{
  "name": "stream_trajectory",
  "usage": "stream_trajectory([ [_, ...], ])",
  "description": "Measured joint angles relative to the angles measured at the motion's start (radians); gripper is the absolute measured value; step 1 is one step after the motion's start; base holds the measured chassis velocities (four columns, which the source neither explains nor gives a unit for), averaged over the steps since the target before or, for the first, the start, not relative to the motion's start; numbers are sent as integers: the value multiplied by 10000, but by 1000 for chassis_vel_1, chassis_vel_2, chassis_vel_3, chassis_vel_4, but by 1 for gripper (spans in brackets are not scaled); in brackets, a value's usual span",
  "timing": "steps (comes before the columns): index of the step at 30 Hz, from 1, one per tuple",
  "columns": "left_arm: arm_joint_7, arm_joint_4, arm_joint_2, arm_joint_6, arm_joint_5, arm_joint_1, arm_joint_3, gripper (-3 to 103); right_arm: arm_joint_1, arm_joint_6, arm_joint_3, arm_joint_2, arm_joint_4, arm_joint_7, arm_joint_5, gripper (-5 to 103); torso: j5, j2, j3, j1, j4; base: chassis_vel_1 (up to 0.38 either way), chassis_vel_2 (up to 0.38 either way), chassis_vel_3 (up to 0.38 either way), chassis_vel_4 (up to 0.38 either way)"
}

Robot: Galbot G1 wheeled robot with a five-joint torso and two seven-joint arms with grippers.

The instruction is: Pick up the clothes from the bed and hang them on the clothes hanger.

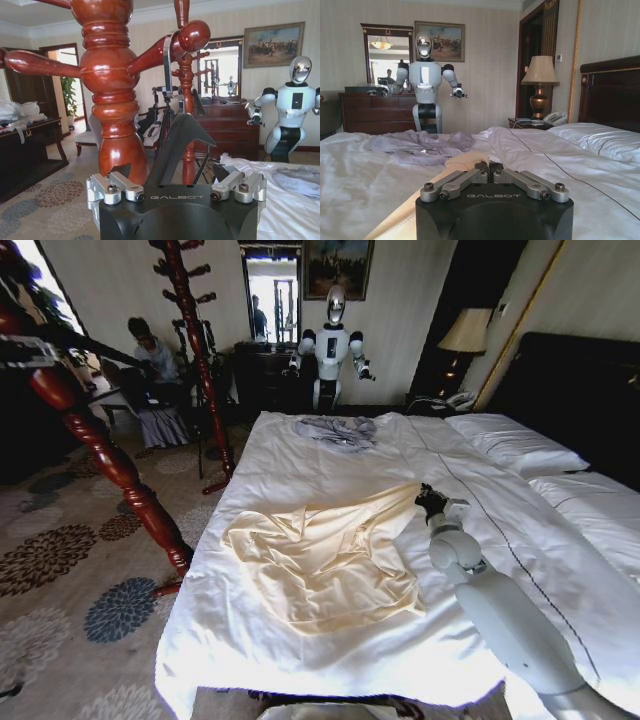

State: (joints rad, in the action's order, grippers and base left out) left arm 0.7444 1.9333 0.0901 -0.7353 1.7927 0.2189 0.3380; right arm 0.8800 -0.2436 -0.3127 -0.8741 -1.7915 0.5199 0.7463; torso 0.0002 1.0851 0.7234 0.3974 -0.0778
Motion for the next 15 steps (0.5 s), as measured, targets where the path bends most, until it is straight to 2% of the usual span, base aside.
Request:
stream_trajectory([
  [3,-48,-38,219,0,-242,78,-41,93,-8,12,17,6,-1,3,0,1,-2,0,0,0,0,0,0,0,0],
  [4,-57,-39,344,0,-494,150,-52,85,41,43,-2,11,-18,2,0,1,-2,0,0,0,1,0,0,0,0],
  [7,-64,-44,500,0,-796,201,-58,79,120,69,-41,35,-39,-6,-8,1,-1,0,0,0,-4,0,0,0,0],
  [10,-58,-55,620,0,-963,204,-59,62,162,86,-69,69,-45,-20,-19,1,-1,0,0,0,1,0,0,0,0],
  [11,-58,-55,620,0,-963,204,-59,62,162,86,-69,69,-45,-20,-19,1,-1,0,0,0,1,0,0,0,0],
  [15,-43,-1,690,0,-1007,201,-82,41,140,95,-72,82,-42,-24,-20,1,-1,0,0,0,-1,0,0,0,0],
])
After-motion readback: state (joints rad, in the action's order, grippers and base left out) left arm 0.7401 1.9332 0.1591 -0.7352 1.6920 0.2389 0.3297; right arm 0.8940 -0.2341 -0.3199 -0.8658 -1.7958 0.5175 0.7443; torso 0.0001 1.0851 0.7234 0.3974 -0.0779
